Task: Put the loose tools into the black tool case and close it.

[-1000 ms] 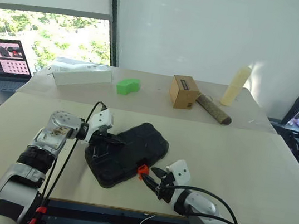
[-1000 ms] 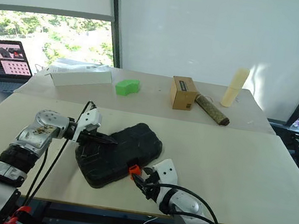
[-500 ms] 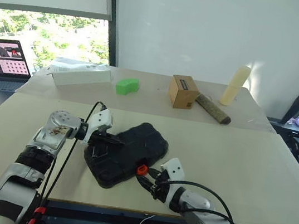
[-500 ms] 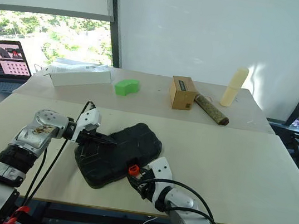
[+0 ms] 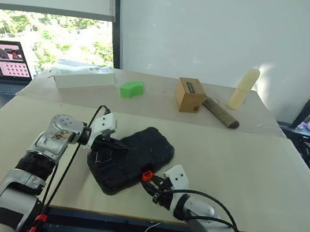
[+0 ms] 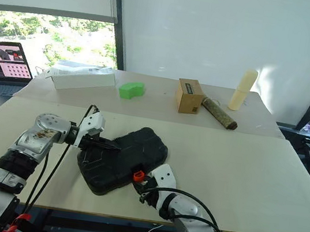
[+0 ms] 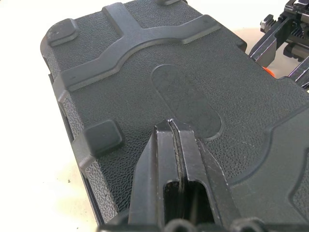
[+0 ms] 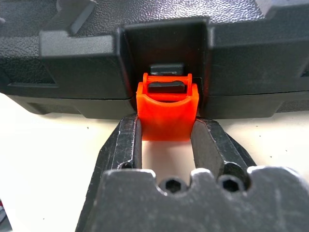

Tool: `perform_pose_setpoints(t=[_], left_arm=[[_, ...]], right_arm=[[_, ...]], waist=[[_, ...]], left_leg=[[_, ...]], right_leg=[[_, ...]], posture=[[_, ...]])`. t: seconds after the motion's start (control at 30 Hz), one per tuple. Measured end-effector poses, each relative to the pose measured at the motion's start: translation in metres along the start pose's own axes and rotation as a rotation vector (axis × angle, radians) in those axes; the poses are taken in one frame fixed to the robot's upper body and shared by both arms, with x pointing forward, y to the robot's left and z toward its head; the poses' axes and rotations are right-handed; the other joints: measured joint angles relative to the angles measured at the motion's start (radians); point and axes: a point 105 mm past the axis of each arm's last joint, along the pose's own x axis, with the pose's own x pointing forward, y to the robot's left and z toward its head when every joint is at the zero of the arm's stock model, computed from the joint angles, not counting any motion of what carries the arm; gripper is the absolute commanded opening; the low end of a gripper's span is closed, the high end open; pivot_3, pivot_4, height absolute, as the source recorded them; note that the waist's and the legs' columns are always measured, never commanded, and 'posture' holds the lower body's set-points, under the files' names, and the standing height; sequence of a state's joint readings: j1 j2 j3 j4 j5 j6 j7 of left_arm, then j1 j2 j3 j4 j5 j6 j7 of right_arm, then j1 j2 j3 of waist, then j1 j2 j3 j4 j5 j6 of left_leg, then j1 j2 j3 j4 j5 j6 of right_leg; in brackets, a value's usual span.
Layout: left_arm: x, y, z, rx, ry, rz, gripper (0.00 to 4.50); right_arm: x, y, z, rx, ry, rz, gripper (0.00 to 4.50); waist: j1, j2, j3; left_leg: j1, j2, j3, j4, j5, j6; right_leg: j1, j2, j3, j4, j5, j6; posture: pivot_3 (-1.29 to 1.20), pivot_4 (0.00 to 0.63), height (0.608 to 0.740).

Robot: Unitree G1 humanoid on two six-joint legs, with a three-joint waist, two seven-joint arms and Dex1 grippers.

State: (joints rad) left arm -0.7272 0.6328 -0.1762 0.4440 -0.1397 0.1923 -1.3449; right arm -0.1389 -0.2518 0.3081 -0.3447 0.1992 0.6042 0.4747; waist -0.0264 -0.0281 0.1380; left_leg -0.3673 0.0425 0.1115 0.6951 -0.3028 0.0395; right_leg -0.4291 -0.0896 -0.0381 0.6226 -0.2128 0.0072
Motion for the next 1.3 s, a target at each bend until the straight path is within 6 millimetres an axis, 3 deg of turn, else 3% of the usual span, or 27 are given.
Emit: perform_pose_setpoints(t=[0.6, 0.67, 0.8, 1.0, 1.13, 1.3], left_arm=[[0.000, 0.000, 0.000, 0.000, 0.001, 0.007, 0.00], [-0.001, 0.001, -0.001, -0.002, 0.002, 0.011, 0.00], [-0.001, 0.001, -0.002, -0.006, 0.004, 0.016, 0.00], [0.001, 0.000, -0.001, -0.004, 0.000, 0.009, 0.00], [0.001, 0.000, -0.002, -0.006, 0.000, 0.013, 0.00], [0.002, 0.000, -0.003, -0.010, -0.001, 0.016, 0.00]], right_arm=[[0.000, 0.000, 0.012, -0.037, -0.083, 0.026, 1.21], [0.001, 0.000, 0.012, -0.031, -0.080, 0.025, 2.21], [0.002, 0.005, 0.016, -0.012, -0.093, 0.062, 3.48], [-0.028, -0.005, 0.026, -0.086, -0.144, 0.082, 3.48], [-0.042, -0.006, 0.016, -0.101, -0.117, 0.120, 2.51], [-0.036, -0.008, 0.006, -0.143, -0.086, 0.116, 0.64]], waist=[[-0.001, 0.000, 0.000], [-0.002, 0.000, 0.000], [-0.003, 0.000, 0.000], [0.003, 0.000, 0.000], [0.003, 0.000, 0.000], [0.004, 0.000, 0.000]], left_leg=[[0.000, 0.000, 0.000, 0.000, 0.000, 0.000], [0.000, 0.000, 0.000, 0.000, 0.001, -0.001], [0.001, 0.000, 0.000, 0.000, 0.002, -0.003], [0.001, 0.000, 0.000, 0.000, 0.001, -0.002], [0.003, 0.000, 0.000, 0.000, 0.001, -0.002], [0.005, 0.000, 0.000, 0.000, 0.001, -0.002]], right_leg=[[0.000, 0.000, 0.000, 0.000, 0.000, 0.000], [0.000, 0.000, 0.000, 0.001, 0.000, 0.000], [0.000, 0.000, 0.000, 0.002, -0.001, 0.001], [0.001, 0.000, 0.000, 0.001, -0.001, 0.001], [0.002, 0.000, 0.000, 0.001, -0.002, 0.003], [0.004, 0.000, 0.000, 0.001, -0.003, 0.005]], posture=[[0.00, 0.150, 0.740], [0.00, 0.150, 0.740], [0.00, 0.150, 0.740], [0.00, 0.150, 0.740], [0.00, 0.150, 0.740], [0.00, 0.150, 0.740]])
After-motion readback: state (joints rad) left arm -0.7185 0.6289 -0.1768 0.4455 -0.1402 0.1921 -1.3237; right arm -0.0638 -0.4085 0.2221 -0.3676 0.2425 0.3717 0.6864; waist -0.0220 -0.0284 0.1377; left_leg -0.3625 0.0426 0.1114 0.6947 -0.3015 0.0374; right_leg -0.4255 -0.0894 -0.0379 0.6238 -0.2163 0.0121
